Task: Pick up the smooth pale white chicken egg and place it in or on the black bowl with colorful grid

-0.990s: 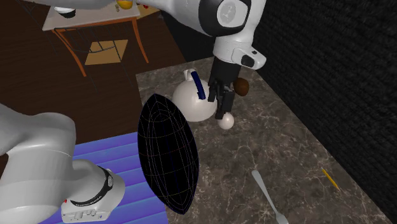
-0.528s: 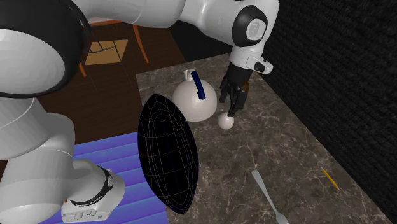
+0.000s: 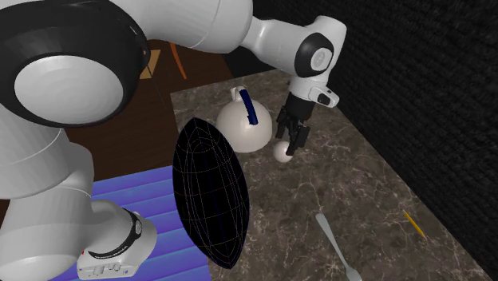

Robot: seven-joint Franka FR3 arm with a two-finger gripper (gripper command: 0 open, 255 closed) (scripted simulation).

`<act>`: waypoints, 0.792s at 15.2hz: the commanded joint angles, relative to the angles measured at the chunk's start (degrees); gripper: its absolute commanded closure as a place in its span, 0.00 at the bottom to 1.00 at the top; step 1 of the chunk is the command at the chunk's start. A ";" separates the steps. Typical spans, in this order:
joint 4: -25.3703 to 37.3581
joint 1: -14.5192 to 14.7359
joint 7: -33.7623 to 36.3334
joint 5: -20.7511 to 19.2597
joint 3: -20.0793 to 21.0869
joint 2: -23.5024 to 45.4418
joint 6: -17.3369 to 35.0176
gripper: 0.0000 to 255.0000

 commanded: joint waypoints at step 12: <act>-2.15 -0.30 0.12 -0.17 -0.15 -0.23 1.96 1.00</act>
